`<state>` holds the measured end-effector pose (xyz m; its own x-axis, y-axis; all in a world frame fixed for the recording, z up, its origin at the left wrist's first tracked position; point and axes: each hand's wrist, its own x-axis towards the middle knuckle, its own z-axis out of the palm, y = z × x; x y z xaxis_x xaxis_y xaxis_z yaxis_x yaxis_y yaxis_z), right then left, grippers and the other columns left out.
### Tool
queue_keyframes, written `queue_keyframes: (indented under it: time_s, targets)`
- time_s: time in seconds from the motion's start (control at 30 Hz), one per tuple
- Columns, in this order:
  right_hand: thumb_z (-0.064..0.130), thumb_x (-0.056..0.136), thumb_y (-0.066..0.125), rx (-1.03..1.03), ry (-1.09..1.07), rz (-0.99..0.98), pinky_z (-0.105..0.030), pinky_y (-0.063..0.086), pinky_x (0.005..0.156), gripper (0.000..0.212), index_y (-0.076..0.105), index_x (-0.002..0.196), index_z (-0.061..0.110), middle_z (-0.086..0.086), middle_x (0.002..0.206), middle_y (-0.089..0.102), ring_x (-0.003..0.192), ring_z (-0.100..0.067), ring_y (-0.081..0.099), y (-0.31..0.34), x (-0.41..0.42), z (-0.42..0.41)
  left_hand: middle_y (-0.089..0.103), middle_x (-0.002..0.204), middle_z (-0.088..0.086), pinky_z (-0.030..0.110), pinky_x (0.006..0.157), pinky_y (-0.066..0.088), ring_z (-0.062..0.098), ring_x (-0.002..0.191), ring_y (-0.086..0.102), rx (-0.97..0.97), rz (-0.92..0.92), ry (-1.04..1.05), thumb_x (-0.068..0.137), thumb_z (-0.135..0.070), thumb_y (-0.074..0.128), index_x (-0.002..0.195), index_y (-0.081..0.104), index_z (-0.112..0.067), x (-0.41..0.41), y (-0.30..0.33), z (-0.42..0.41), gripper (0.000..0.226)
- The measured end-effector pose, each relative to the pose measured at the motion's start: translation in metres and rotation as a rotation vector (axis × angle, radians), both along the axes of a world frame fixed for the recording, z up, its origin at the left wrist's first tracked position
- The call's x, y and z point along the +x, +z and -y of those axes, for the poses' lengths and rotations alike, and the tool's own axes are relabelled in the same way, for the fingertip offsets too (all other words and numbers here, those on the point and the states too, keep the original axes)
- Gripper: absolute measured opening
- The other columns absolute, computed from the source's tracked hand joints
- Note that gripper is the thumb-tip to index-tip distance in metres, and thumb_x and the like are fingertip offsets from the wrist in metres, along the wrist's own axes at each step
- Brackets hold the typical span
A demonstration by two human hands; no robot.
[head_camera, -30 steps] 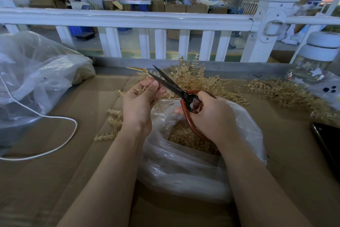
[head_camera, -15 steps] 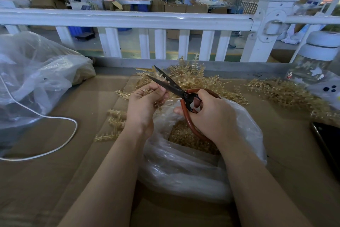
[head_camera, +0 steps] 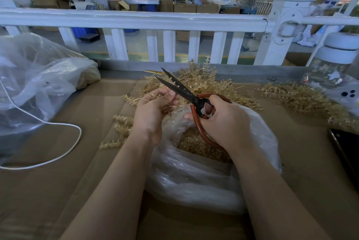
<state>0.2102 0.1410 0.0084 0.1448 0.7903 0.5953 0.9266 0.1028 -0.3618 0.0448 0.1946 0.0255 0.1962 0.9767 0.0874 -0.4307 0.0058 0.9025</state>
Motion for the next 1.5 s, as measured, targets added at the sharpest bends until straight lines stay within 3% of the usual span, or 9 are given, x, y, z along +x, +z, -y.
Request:
queue_keyframes:
  time_s: [0.3, 0.53, 0.73, 0.8, 0.97, 1.17, 1.33, 1.5]
  targets:
    - [0.087, 0.072, 0.05, -0.023, 0.0, -0.006, -0.024, 0.045, 0.052, 0.064, 0.055, 0.076, 0.024, 0.014, 0.062, 0.056, 0.056, -0.005, 0.054, -0.0002, 0.0005, -0.0002, 0.066, 0.078, 0.002, 0.02, 0.064, 0.05, 0.012, 0.068, 0.059, 0.048, -0.018, 0.042, 0.085, -0.001, 0.067, 0.077, 0.064, -0.016, 0.0022, -0.0013, 0.0005, 0.018]
    - [0.091, 0.07, 0.04, -0.04, -0.018, 0.001, -0.031, 0.053, 0.058, 0.073, 0.061, 0.083, 0.022, 0.011, 0.069, 0.063, 0.062, -0.009, 0.059, 0.0003, 0.0009, 0.0, 0.066, 0.075, 0.0, 0.022, 0.068, 0.052, 0.013, 0.07, 0.059, 0.119, -0.057, 0.06, 0.084, 0.002, 0.067, 0.079, 0.065, -0.013, 0.0035, -0.0002, 0.0032, 0.017]
    - [0.09, 0.07, 0.044, -0.013, -0.005, -0.021, -0.027, 0.049, 0.054, 0.069, 0.059, 0.076, 0.023, 0.011, 0.064, 0.06, 0.059, -0.009, 0.058, 0.0002, 0.0012, 0.0002, 0.068, 0.076, 0.001, 0.026, 0.072, 0.049, 0.016, 0.072, 0.058, 0.102, -0.077, 0.061, 0.085, -0.001, 0.068, 0.076, 0.067, -0.018, 0.0032, 0.0021, 0.0052, 0.019]
    - [0.088, 0.071, 0.047, -0.009, 0.005, -0.029, -0.026, 0.047, 0.052, 0.065, 0.055, 0.073, 0.024, 0.012, 0.061, 0.058, 0.057, -0.008, 0.057, 0.0, 0.0011, 0.0002, 0.069, 0.082, 0.002, 0.029, 0.075, 0.047, 0.017, 0.076, 0.059, 0.107, -0.1, 0.052, 0.088, -0.005, 0.065, 0.085, 0.069, -0.015, 0.0024, 0.0022, 0.0051, 0.011]
    - [0.09, 0.07, 0.042, 0.004, -0.004, -0.021, -0.017, 0.036, 0.049, 0.064, 0.053, 0.075, 0.027, 0.016, 0.062, 0.054, 0.056, 0.0, 0.051, 0.001, 0.0007, 0.001, 0.066, 0.078, -0.001, 0.019, 0.066, 0.046, 0.008, 0.071, 0.057, 0.134, -0.091, 0.068, 0.092, -0.01, 0.064, 0.084, 0.065, -0.015, 0.0018, 0.0008, 0.0032, 0.009]
    - [0.091, 0.071, 0.042, 0.01, -0.001, -0.032, -0.023, 0.049, 0.058, 0.071, 0.063, 0.096, 0.028, 0.015, 0.08, 0.065, 0.071, -0.006, 0.059, 0.004, -0.0005, 0.0026, 0.064, 0.071, -0.008, 0.016, 0.067, 0.046, 0.006, 0.07, 0.054, 0.228, -0.128, 0.032, 0.091, -0.005, 0.064, 0.068, 0.068, -0.025, 0.0025, -0.0002, 0.0036, 0.03]
    - [0.088, 0.073, 0.048, 0.011, -0.016, -0.014, -0.028, 0.053, 0.06, 0.068, 0.065, 0.098, 0.028, 0.014, 0.079, 0.066, 0.071, -0.009, 0.061, 0.0042, -0.0006, 0.0025, 0.065, 0.071, -0.006, 0.014, 0.064, 0.046, 0.005, 0.068, 0.055, 0.214, -0.109, 0.023, 0.09, -0.006, 0.065, 0.072, 0.066, -0.02, 0.0026, -0.0003, 0.0038, 0.023]
    - [0.092, 0.071, 0.039, -0.001, -0.01, -0.012, -0.03, 0.055, 0.062, 0.077, 0.066, 0.094, 0.025, 0.013, 0.075, 0.065, 0.069, -0.01, 0.062, 0.0033, -0.0001, 0.0016, 0.065, 0.072, -0.007, 0.014, 0.067, 0.047, 0.006, 0.068, 0.055, 0.199, -0.074, 0.003, 0.089, -0.005, 0.064, 0.075, 0.065, -0.015, 0.0024, 0.0016, 0.0049, 0.017]
